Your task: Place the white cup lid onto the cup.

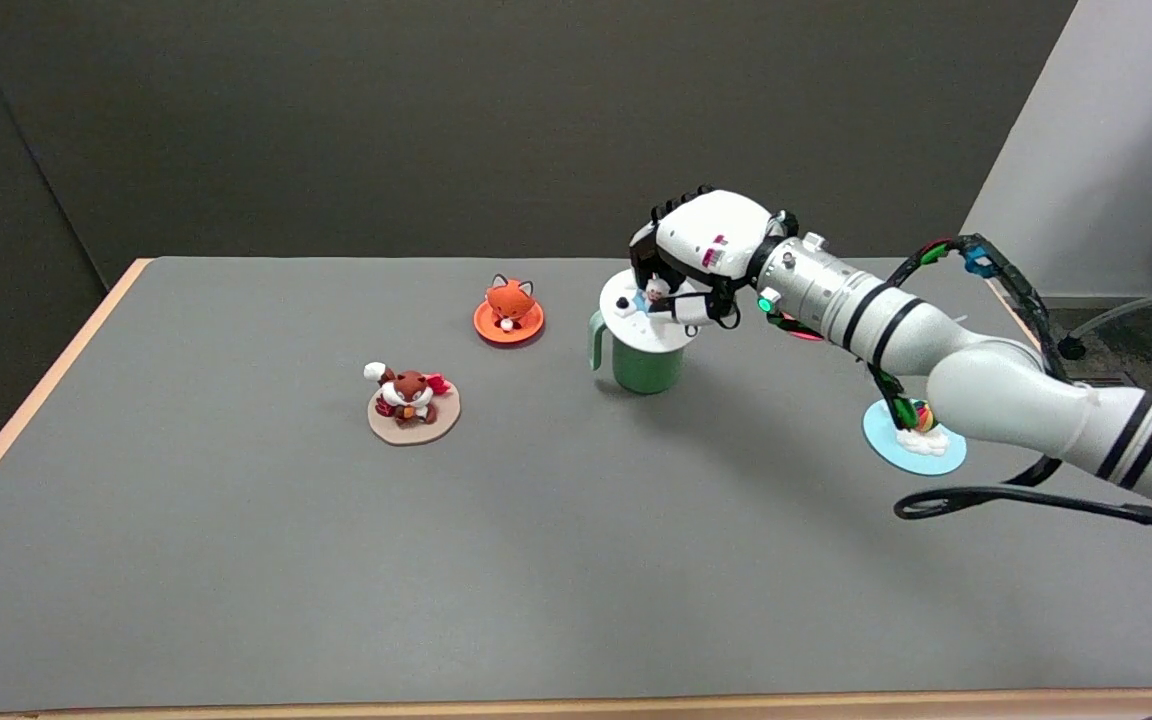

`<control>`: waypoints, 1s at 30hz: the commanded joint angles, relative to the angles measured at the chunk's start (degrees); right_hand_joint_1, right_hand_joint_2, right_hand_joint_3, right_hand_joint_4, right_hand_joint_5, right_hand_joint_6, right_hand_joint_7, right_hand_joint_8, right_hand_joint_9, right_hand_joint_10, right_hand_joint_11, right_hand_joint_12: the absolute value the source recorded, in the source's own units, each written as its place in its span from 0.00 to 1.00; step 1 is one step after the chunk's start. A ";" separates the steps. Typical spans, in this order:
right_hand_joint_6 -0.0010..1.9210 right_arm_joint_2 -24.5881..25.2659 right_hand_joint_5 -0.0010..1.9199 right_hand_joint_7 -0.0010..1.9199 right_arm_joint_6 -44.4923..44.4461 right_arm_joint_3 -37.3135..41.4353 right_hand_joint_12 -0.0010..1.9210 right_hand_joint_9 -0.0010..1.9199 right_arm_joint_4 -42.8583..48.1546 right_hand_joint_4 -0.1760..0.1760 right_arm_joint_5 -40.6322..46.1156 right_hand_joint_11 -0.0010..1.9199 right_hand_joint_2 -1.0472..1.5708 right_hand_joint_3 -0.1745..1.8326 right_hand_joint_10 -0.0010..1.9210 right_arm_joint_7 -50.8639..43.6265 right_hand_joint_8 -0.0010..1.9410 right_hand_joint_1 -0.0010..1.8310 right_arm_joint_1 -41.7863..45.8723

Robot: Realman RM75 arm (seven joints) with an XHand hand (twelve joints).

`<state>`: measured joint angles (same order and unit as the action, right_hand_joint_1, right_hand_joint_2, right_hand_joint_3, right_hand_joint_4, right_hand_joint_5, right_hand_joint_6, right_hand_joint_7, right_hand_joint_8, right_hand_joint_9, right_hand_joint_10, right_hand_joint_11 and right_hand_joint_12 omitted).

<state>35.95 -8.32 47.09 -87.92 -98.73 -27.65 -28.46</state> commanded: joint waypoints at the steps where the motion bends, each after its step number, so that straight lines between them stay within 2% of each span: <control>1: 0.54 1.31 0.49 0.51 -0.27 -9.74 0.46 0.55 7.92 0.00 0.10 0.48 0.81 0.15 0.33 1.11 0.53 0.69 -10.96; 17: 0.54 3.47 0.49 0.51 -1.36 -15.20 0.44 0.55 12.77 0.00 0.10 0.49 0.81 0.15 0.32 2.31 0.53 0.69 -16.00; 30: 0.54 2.80 0.49 0.51 -0.59 -14.03 0.44 0.55 13.48 0.00 0.10 0.49 0.81 0.15 0.32 2.39 0.53 0.69 -15.21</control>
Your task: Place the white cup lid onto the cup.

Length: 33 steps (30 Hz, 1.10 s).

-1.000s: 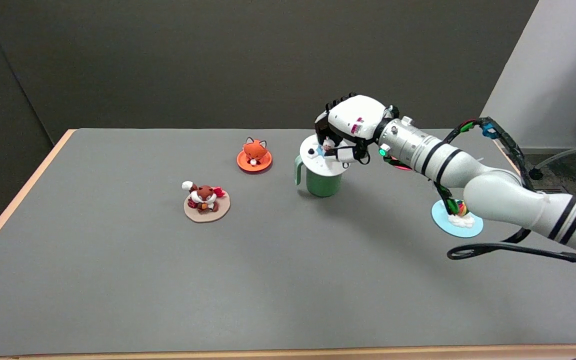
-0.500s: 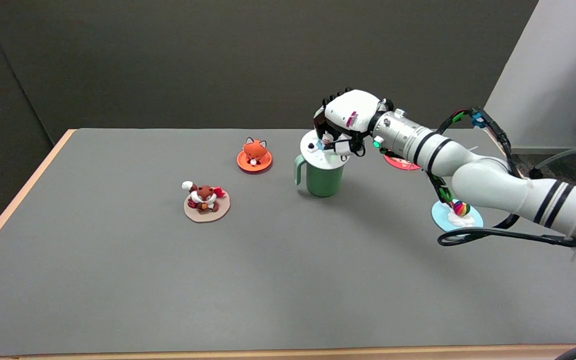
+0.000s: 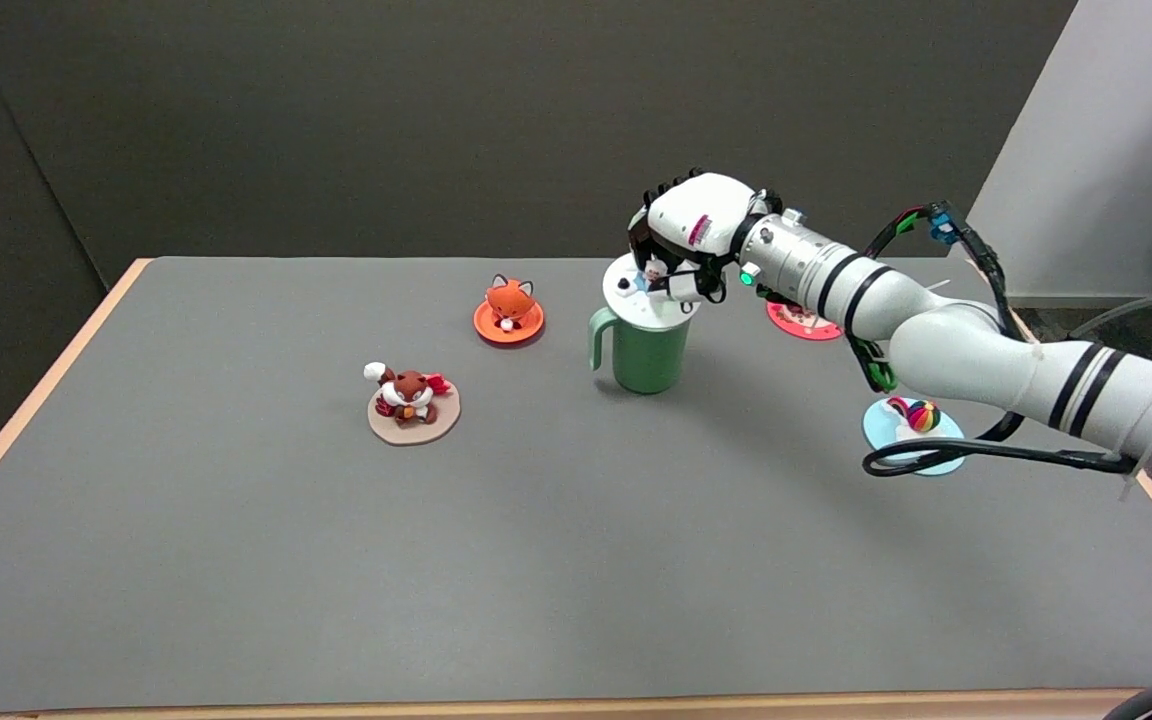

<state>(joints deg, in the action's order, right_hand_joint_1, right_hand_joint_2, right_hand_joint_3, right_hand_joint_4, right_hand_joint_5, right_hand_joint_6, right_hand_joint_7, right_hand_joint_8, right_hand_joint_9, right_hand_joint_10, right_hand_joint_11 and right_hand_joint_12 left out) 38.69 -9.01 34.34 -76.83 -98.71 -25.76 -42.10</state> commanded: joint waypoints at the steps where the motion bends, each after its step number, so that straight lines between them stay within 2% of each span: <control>1: 0.54 -0.15 0.49 0.51 0.12 -1.23 0.44 0.55 2.01 0.00 0.07 0.49 0.81 0.15 0.32 0.50 0.53 0.69 -1.47; 18: 0.53 -2.59 0.49 0.52 1.24 6.70 0.45 0.56 -5.76 0.00 2.71 0.49 0.80 0.15 0.31 1.19 0.52 0.69 5.28; 33: 0.53 -2.26 0.49 0.52 0.60 4.98 0.46 0.56 -4.49 0.00 2.71 0.49 0.80 0.15 0.31 1.22 0.51 0.69 5.22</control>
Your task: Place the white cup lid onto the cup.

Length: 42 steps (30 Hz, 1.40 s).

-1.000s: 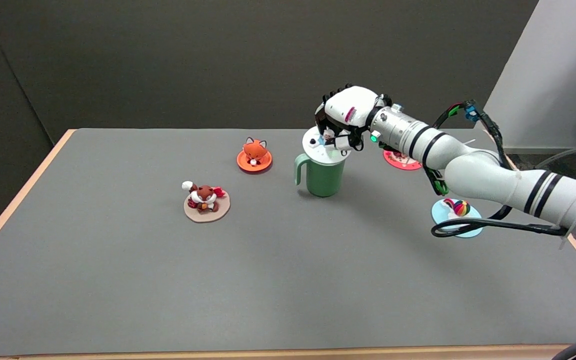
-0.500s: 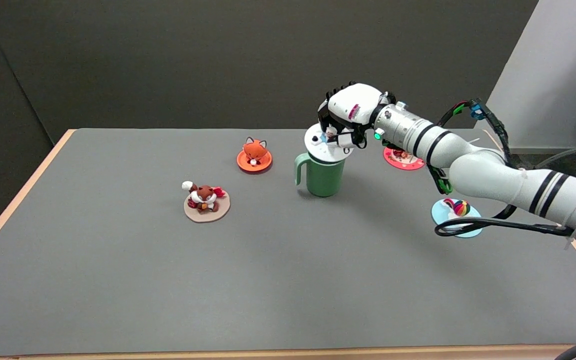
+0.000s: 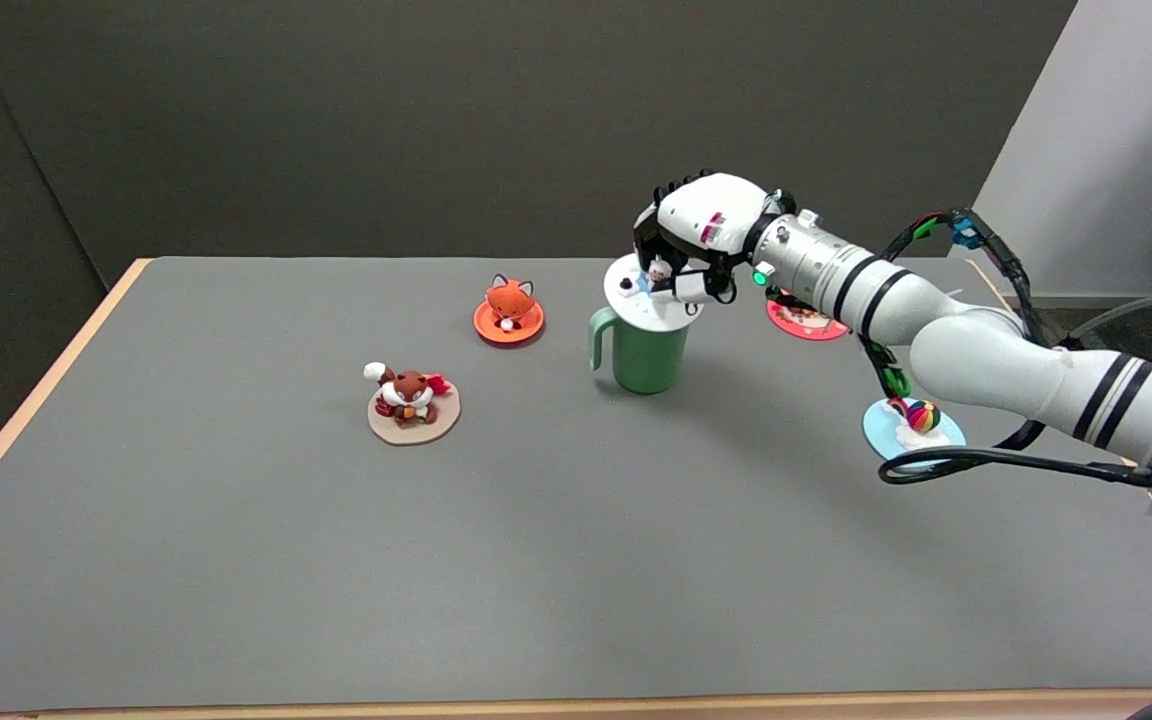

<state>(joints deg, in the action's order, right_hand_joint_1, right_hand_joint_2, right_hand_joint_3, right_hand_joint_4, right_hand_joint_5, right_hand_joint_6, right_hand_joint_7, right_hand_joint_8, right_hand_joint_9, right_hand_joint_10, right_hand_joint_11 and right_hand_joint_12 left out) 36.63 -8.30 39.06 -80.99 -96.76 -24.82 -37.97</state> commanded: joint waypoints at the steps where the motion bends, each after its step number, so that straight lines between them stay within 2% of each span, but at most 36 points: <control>1: 0.53 -0.17 0.49 0.52 -0.21 0.12 0.46 0.56 -0.07 0.00 0.76 0.49 0.80 0.15 0.31 0.28 0.52 0.69 0.96; 30: 0.54 2.23 0.49 0.51 -2.51 -2.49 0.48 0.55 3.66 0.00 0.76 0.48 0.81 0.15 0.31 0.28 0.52 0.69 -0.98; 31: 0.49 2.23 0.49 0.52 -2.51 -2.49 0.48 0.56 3.58 0.12 0.76 0.48 0.79 0.19 0.29 0.28 0.47 0.68 -1.01; 32: 0.17 2.23 0.47 0.59 -2.51 -2.44 0.49 0.58 3.50 1.00 0.76 0.48 0.68 0.52 0.18 0.28 0.13 0.59 -1.01; 37: 0.13 2.23 0.44 0.56 -1.81 -1.90 0.51 0.55 2.84 1.00 0.65 0.47 0.68 0.55 0.17 0.28 0.12 0.58 -1.10; 38: 0.13 1.01 0.44 0.55 -2.43 1.88 0.52 0.55 -0.08 1.00 -10.06 0.47 0.68 0.55 0.17 -0.40 0.12 0.58 -3.23; 40: 0.11 1.97 0.42 0.53 -1.71 -1.37 0.57 0.55 2.12 1.00 0.41 0.45 0.68 0.56 0.17 0.12 0.11 0.58 -1.11; 42: 0.10 1.73 0.40 0.51 -1.92 -1.07 0.60 0.54 1.53 1.00 0.28 0.43 0.68 0.57 0.17 -0.12 0.10 0.57 -1.11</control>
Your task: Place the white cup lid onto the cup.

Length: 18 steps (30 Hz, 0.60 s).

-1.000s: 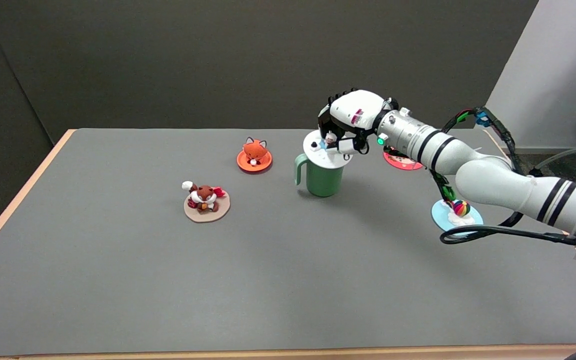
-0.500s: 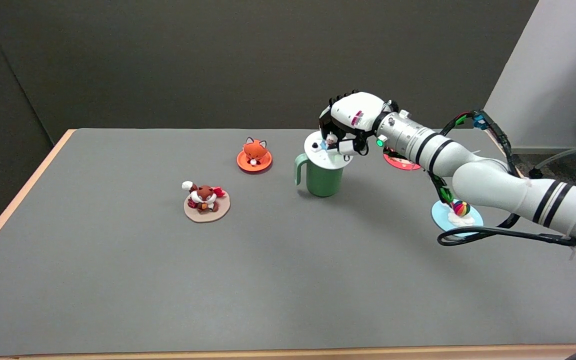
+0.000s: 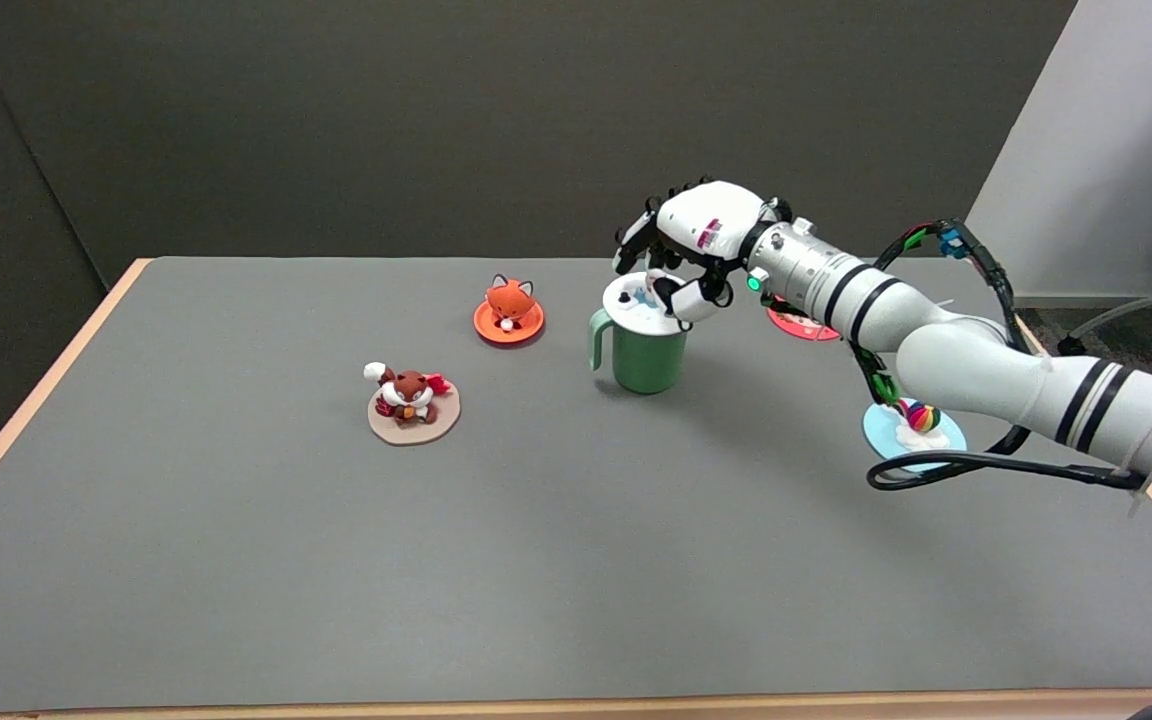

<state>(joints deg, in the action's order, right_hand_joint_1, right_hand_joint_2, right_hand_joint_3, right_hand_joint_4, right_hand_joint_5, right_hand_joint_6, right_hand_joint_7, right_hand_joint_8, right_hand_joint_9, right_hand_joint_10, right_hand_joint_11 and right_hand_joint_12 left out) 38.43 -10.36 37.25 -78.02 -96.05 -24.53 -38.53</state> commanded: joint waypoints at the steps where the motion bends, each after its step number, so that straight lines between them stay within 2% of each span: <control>1: 0.10 -0.17 0.39 0.50 -0.02 0.99 0.62 0.54 -1.73 1.00 -0.43 0.42 0.67 0.57 0.17 -0.40 0.10 0.57 -0.50; 3: 0.09 -0.60 0.37 0.47 -0.18 2.49 0.68 0.53 -2.73 1.00 -0.61 0.38 0.67 0.58 0.16 -0.59 0.09 0.56 -0.12; 6: 0.09 -1.24 0.35 0.43 -0.29 5.26 0.69 0.52 -4.46 1.00 -1.98 0.37 0.67 0.59 0.16 -1.15 0.09 0.56 0.98; 12: 0.10 -2.32 0.33 0.39 -0.37 12.31 0.50 0.49 -6.46 1.00 -3.38 0.42 0.66 0.60 0.14 -2.74 0.09 0.54 5.27; 18: 0.11 -3.17 0.35 0.40 -1.36 22.55 0.46 0.48 -6.33 1.00 -3.38 0.43 0.66 0.60 0.14 -4.08 0.09 0.53 13.08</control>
<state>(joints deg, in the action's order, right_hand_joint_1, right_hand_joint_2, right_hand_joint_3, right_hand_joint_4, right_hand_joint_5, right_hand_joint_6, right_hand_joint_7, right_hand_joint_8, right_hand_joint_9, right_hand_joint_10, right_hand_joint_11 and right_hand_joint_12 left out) 37.44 -10.42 42.88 -81.41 -97.74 -25.61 -36.88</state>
